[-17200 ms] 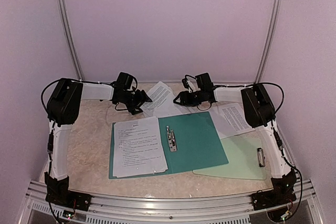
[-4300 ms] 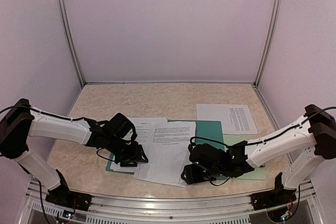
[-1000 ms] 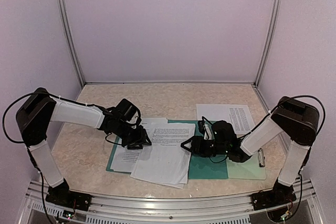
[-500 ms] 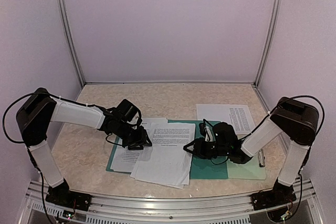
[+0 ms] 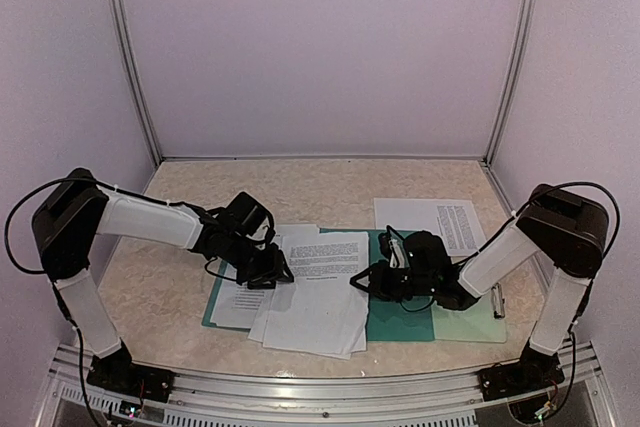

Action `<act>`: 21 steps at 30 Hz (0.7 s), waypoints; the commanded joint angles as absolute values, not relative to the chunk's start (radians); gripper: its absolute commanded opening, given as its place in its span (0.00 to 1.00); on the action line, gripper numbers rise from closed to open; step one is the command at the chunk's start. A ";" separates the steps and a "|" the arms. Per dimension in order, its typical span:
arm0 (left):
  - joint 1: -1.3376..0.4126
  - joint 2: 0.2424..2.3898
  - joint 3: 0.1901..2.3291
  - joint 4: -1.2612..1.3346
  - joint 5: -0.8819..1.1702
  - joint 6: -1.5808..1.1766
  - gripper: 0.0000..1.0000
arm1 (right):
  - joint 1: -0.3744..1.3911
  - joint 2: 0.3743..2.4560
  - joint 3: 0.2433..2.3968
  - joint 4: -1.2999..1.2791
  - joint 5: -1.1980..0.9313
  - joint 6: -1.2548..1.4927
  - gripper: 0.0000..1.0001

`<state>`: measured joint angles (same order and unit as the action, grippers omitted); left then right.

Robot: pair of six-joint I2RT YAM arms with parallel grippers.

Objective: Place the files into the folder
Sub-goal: Adjust the file in the folder with some files.

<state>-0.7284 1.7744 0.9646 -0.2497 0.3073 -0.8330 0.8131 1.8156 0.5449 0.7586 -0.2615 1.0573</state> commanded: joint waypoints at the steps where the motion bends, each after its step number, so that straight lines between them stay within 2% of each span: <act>1: -0.755 1.775 0.951 -0.222 0.313 -0.858 0.45 | 0.808 1.805 0.557 0.756 -0.241 1.073 0.16; 5: -0.761 1.759 0.947 -0.222 0.312 -0.868 0.45 | 0.809 1.788 0.550 0.754 -0.229 1.083 0.14; 11: -0.757 1.695 0.954 -0.291 0.245 -0.839 0.48 | 0.809 1.756 0.534 0.751 -0.205 1.088 0.04; 13: -0.753 1.669 0.952 -0.302 0.226 -0.823 0.48 | 0.810 1.748 0.535 0.740 -0.198 1.089 0.04; 19: -0.736 1.659 0.960 -0.307 0.237 -0.808 0.48 | 0.836 1.729 0.573 0.614 -0.143 1.055 0.12; 21: -0.738 1.659 0.957 -0.322 0.230 -0.811 0.48 | 0.855 1.717 0.583 0.557 -0.111 1.041 0.21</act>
<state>-0.7418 1.6642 0.9596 -0.2779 0.2527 -0.8288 0.8253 1.7523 0.5533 0.6941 -0.1818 1.0775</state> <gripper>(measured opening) 0.482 0.152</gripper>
